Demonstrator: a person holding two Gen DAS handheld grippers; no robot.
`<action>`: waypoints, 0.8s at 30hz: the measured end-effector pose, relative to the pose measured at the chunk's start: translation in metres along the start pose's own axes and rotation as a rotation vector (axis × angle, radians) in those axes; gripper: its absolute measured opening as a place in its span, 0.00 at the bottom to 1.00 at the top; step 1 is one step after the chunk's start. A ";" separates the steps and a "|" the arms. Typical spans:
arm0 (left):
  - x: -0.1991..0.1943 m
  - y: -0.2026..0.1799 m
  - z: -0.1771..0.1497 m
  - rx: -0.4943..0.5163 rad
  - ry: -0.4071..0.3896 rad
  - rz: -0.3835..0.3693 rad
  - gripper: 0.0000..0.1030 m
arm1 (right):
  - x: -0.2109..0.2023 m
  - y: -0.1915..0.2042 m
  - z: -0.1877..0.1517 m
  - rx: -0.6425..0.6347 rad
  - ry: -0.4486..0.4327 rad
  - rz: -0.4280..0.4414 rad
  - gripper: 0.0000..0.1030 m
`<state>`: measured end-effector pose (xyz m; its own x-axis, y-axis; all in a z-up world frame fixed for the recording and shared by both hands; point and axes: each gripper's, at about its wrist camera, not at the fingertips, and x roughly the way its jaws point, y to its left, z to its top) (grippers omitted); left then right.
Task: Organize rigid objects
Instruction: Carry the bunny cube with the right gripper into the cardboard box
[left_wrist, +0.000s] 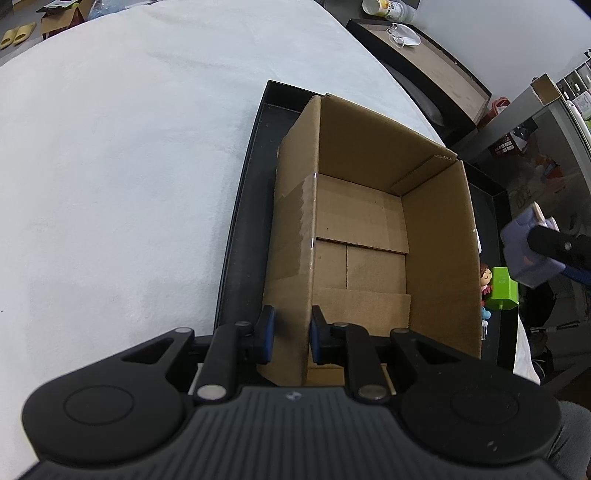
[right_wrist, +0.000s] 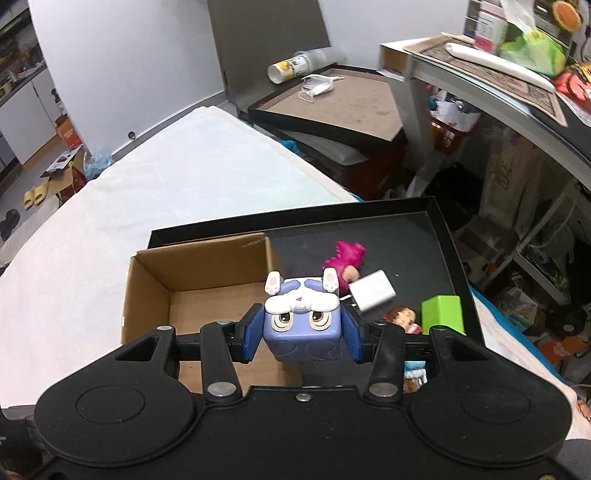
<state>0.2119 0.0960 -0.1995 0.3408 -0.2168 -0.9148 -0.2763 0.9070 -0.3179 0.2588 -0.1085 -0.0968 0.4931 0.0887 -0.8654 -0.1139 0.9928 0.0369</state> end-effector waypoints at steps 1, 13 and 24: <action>0.001 0.000 0.000 -0.001 0.000 0.001 0.17 | 0.001 0.003 0.001 -0.004 0.001 0.004 0.43; 0.002 0.003 0.001 0.002 -0.003 -0.017 0.18 | 0.021 0.049 0.008 -0.081 0.041 0.072 0.43; 0.005 0.008 0.005 -0.006 0.007 -0.037 0.19 | 0.045 0.085 0.017 -0.150 0.087 0.117 0.43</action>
<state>0.2158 0.1042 -0.2058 0.3445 -0.2526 -0.9042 -0.2693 0.8960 -0.3529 0.2860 -0.0189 -0.1235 0.3937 0.1886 -0.8997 -0.2964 0.9525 0.0700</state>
